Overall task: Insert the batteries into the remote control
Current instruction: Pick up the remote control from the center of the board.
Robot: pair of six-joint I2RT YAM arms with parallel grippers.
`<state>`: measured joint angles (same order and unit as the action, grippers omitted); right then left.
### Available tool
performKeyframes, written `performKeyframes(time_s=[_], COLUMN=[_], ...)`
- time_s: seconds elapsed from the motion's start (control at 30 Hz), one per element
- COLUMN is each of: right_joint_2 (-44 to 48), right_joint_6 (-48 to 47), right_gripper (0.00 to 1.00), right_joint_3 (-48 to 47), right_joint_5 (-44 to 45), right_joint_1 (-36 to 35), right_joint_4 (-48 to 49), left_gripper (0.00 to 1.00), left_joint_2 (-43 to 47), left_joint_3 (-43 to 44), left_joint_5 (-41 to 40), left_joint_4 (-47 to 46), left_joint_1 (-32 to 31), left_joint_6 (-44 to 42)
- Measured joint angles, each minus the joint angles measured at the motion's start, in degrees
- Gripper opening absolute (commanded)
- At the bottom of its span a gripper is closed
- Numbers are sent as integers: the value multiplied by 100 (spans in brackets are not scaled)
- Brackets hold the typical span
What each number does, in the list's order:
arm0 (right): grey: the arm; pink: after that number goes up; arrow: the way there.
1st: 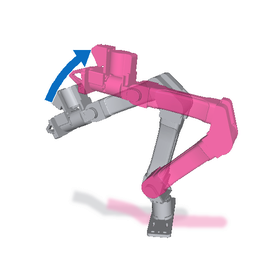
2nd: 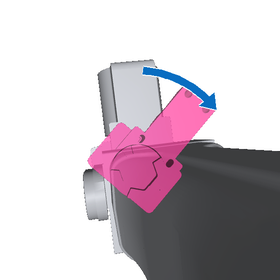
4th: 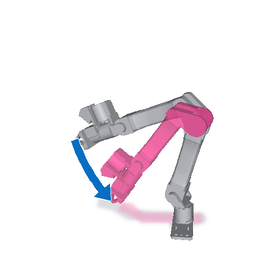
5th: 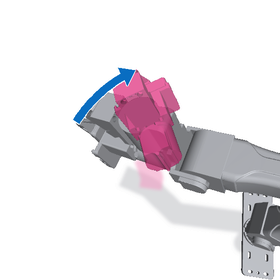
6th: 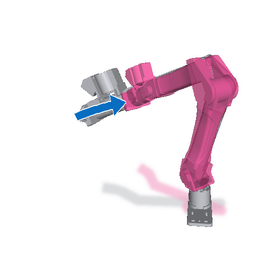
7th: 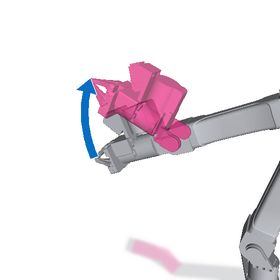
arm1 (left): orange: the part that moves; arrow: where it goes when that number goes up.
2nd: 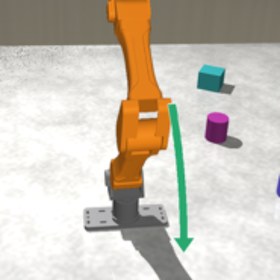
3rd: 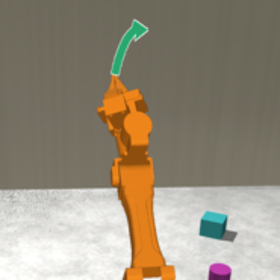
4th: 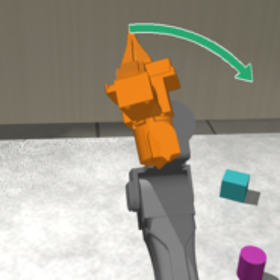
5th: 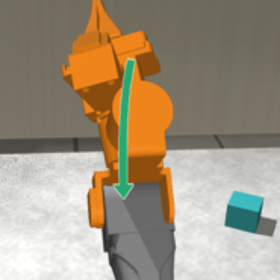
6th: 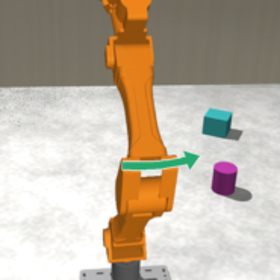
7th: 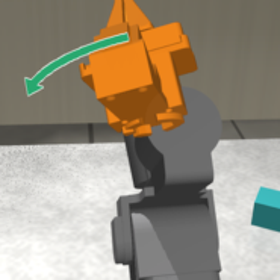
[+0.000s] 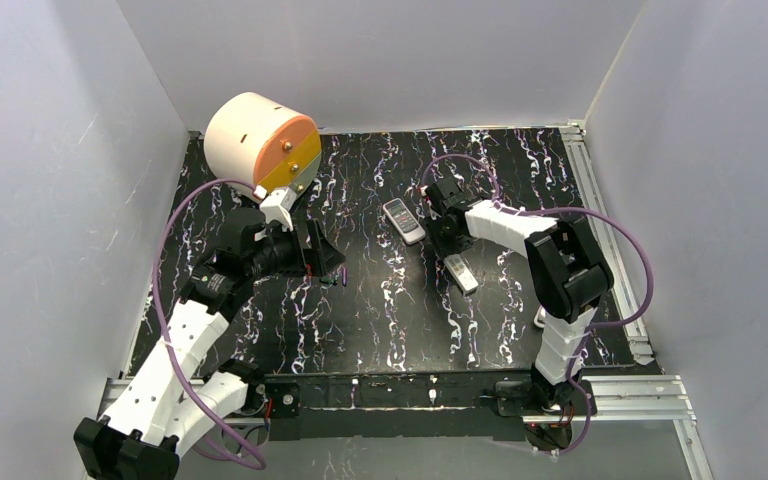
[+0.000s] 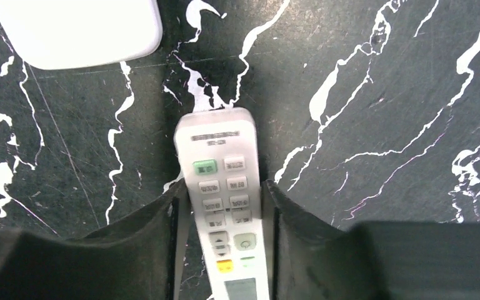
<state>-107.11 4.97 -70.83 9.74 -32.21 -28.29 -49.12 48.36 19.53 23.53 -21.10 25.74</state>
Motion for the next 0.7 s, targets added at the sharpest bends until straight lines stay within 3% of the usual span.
performKeyframes(time_s=[0.07,0.13,0.3,0.43,0.7], right_joint_2=[0,0,127,857,3034], right_joint_6=[17,76,229,542,2669], right_gripper=[21,16,14,14,15], right_joint_3=[-2,-11,52,289,811], right_joint_5=[48,92,149,-107,-1469], right_joint_1=[0,0,0,0,11], right_joint_4=[4,15,197,551,2835], left_gripper=[98,99,99,98,98], left_joint_2=[-13,-15,-9,68,155], left_joint_3=[0,0,0,0,-52], left_joint_5=[0,0,13,96,632], left_joint_4=[4,7,-2,-105,-984], left_joint_1=[0,0,0,0,-13], left_joint_6=[-4,-17,-20,44,925])
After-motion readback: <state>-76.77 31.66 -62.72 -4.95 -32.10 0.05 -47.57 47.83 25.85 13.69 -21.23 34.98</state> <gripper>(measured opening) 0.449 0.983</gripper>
